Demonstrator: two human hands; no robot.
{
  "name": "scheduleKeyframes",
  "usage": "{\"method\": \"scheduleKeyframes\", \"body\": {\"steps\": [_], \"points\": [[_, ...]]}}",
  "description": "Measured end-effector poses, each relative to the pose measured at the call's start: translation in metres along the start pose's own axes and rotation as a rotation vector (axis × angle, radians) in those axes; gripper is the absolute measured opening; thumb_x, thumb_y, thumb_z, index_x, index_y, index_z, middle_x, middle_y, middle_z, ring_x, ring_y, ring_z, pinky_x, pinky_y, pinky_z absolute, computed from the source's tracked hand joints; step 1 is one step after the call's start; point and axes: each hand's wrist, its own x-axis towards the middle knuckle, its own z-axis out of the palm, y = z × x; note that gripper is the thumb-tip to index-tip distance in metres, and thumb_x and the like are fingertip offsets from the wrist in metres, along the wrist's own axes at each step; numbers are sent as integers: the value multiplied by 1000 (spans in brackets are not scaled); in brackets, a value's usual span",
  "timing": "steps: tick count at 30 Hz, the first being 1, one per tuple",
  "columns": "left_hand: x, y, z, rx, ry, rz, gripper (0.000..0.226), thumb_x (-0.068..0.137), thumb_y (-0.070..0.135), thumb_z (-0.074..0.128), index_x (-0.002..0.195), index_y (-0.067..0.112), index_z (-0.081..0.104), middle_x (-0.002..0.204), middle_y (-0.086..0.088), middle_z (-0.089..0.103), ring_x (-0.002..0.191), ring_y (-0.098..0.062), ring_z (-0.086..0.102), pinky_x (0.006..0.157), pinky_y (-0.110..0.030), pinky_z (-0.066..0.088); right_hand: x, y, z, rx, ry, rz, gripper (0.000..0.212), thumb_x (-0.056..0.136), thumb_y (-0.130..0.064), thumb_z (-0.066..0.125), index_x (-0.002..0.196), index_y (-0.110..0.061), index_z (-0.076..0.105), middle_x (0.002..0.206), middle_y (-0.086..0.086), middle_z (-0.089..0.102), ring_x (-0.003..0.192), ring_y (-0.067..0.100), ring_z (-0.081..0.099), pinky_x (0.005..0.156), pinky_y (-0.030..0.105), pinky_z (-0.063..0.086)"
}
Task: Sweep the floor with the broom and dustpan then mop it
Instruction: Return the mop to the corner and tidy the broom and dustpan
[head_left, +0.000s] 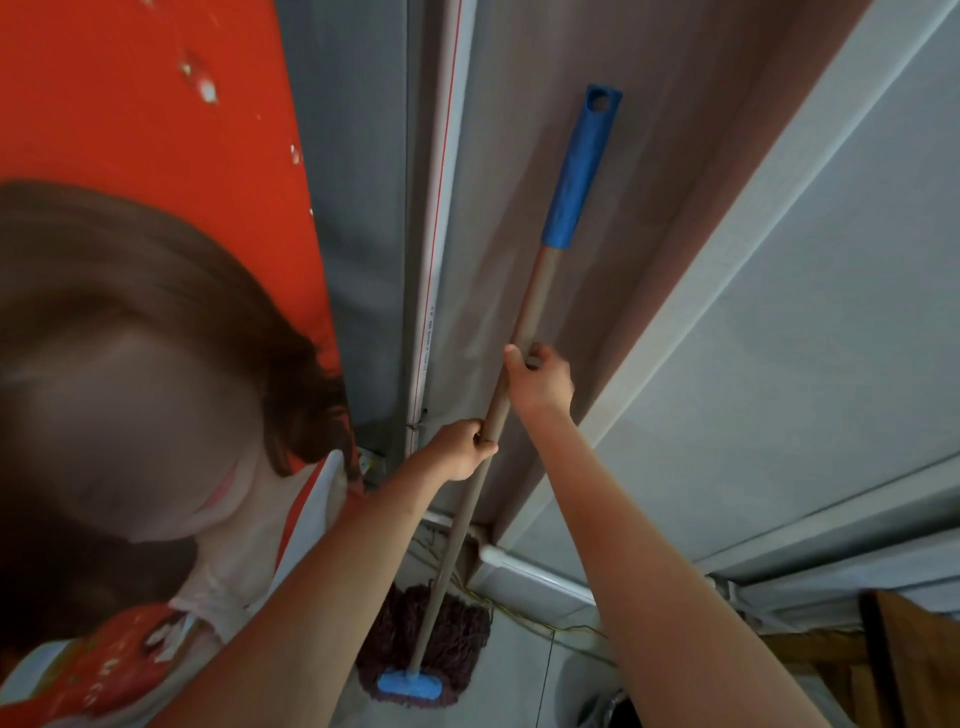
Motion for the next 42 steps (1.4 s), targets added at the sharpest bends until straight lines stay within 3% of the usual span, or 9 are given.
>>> {"method": "scheduleKeyframes", "body": {"steps": [5, 8, 12, 17, 22, 26, 29, 42], "points": [[8, 0, 4, -29, 14, -4, 25, 93, 33, 56, 110, 15, 60, 103, -5, 66, 93, -21, 61, 78, -29, 44, 16, 7, -1, 15, -62, 30, 21, 92, -35, 60, 89, -14, 61, 88, 4, 66, 95, 27, 65, 85, 34, 49], [7, 1, 2, -29, 24, -11, 24, 92, 32, 59, 109, 15, 61, 95, -2, 64, 85, -17, 58, 73, -26, 41, 17, 9, -2, 26, -77, 29, 23, 91, -35, 60, 88, -13, 62, 87, 4, 66, 96, 28, 66, 88, 39, 51], [3, 3, -2, -19, 39, -8, 24, 90, 32, 62, 108, 16, 62, 93, 1, 63, 84, -15, 57, 72, -24, 40, 14, 9, -2, 42, -79, 39, 30, 91, -36, 61, 102, -8, 66, 99, 8, 70, 100, 28, 66, 91, 40, 51], [-2, 8, -6, -33, 59, 4, 16, 86, 34, 66, 96, 22, 61, 96, 1, 67, 85, -13, 59, 73, -24, 42, 6, 11, -15, 19, -53, 20, 56, 90, -36, 64, 137, -11, 48, 125, 8, 63, 116, 25, 59, 99, 32, 46], [-9, 16, -4, -12, 73, 5, 18, 89, 39, 62, 96, 23, 59, 103, -2, 68, 92, -18, 62, 76, -26, 45, 0, 11, -21, -35, -65, -26, 56, 86, -38, 67, 132, -9, 52, 121, 8, 65, 113, 25, 61, 98, 36, 47], [-17, 19, -4, 10, 94, -6, 33, 88, 43, 61, 112, 21, 58, 109, -4, 67, 98, -21, 63, 79, -27, 48, -7, 13, -28, -81, -118, -17, 85, 85, -41, 69, 150, -7, 26, 141, 10, 50, 131, 28, 47, 107, 33, 39], [-24, 20, -8, 3, 120, -22, 44, 87, 44, 63, 123, 19, 55, 114, -4, 65, 104, -20, 61, 84, -25, 45, -16, 16, -35, -87, -140, -24, 92, 85, -35, 71, 152, -4, 15, 149, 13, 39, 138, 27, 38, 107, 29, 33], [-74, 2, -41, 69, 191, 27, 50, 88, 37, 65, 132, 20, 49, 127, -10, 58, 112, -24, 58, 90, -28, 43, -54, 49, -59, -209, -185, -93, 95, 80, -30, 77, 153, -17, 18, 149, 8, 42, 137, 22, 40, 109, 34, 38]]}}
